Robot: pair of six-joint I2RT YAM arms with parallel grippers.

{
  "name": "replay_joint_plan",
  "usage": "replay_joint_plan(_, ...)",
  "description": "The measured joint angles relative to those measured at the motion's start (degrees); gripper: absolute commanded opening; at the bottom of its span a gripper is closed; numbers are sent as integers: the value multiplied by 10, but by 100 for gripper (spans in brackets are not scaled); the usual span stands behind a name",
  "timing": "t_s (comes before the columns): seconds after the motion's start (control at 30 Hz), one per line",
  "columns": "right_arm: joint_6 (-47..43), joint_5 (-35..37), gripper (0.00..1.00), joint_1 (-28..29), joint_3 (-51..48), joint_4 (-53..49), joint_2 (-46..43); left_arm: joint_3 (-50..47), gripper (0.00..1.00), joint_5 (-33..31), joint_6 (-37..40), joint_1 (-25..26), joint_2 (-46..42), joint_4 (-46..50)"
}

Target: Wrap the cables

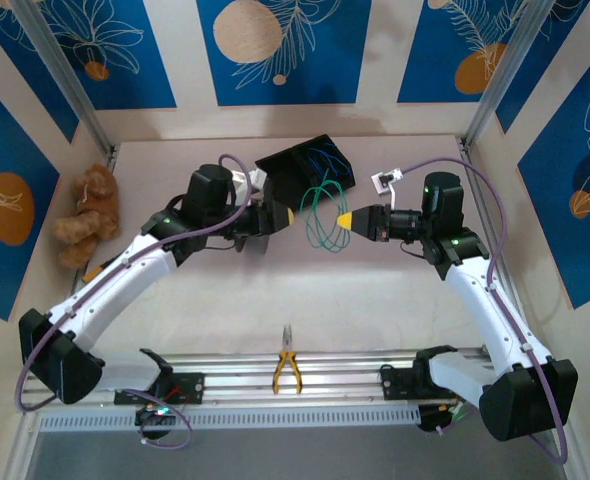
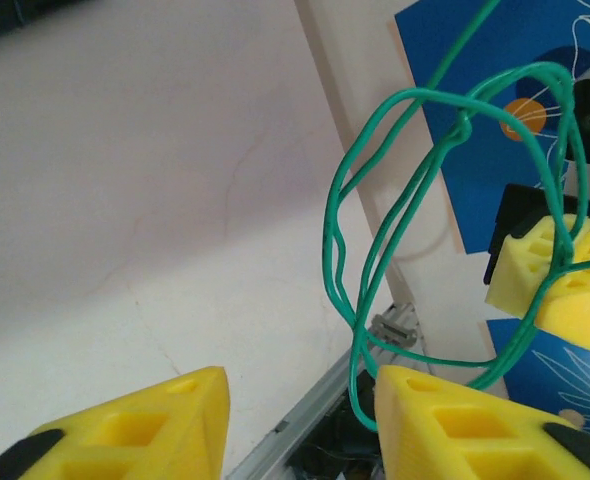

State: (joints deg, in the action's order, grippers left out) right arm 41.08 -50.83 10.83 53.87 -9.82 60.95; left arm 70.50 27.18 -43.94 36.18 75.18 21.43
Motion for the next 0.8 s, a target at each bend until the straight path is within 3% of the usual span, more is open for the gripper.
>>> replay_joint_plan(0.27, 6, -4, 0, 20, 0, 2, 0, 0, 25, 13, -23, 35, 46, -43)
replay_joint_plan(0.4, 5, 1, 0, 32, 0, -1, 1, 0, 0, 14, -37, 43, 60, -63)
replay_joint_plan(0.67, -33, 46, 0, 43, 11, -51, 4, 1, 0, -1, -37, 43, 64, -65)
replay_joint_plan(0.8, -62, 86, 5, 40, 14, -97, 2, 1, 0, -10, -31, 43, 60, -48)
